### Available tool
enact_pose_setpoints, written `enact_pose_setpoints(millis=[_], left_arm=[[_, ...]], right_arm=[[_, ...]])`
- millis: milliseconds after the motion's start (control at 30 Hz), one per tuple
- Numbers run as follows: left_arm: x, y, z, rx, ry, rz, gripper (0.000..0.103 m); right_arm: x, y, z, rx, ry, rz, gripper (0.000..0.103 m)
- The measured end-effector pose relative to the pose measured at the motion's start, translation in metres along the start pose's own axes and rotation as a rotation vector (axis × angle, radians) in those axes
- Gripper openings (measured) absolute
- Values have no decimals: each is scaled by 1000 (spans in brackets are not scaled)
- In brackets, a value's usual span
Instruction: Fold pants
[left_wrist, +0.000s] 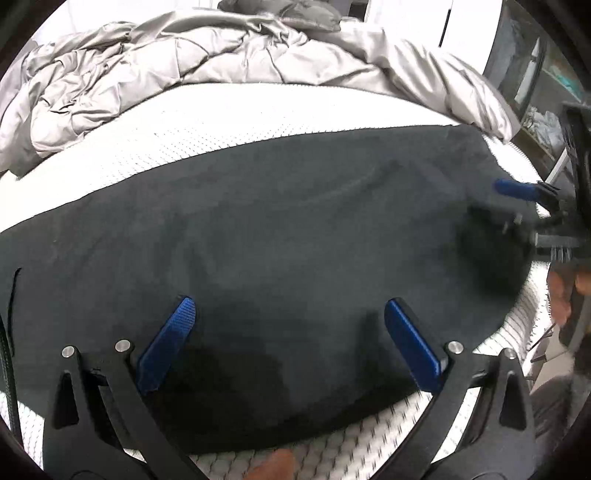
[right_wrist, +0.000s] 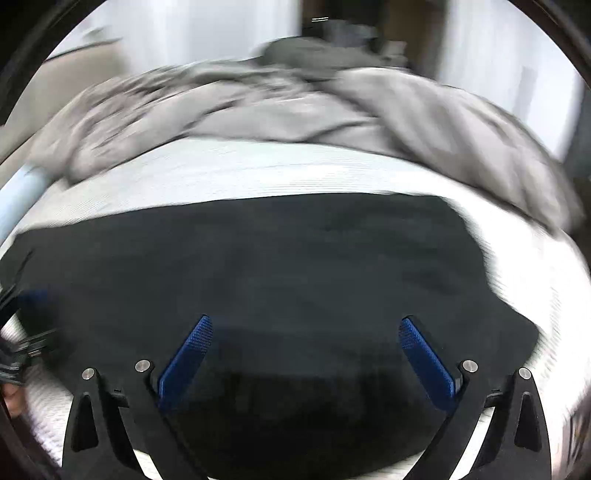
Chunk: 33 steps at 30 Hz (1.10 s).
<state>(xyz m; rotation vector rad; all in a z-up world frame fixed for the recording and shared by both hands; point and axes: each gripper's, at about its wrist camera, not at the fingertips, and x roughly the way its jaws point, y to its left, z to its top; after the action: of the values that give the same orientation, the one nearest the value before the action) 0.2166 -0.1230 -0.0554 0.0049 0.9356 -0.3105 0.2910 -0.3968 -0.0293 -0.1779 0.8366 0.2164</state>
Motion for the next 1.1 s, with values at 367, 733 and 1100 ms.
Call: enact_pose_setpoints(millis=[367, 733, 1100], left_arm=[[20, 14, -1, 0, 55, 42, 102], [-1, 19, -7, -39, 27, -44, 102], [5, 9, -16, 44, 77, -14, 102]], right_arm=[[45, -2, -6, -106, 120, -104, 103], [6, -65, -14, 62, 63, -253, 102], [26, 34, -25, -220, 139, 57, 102]])
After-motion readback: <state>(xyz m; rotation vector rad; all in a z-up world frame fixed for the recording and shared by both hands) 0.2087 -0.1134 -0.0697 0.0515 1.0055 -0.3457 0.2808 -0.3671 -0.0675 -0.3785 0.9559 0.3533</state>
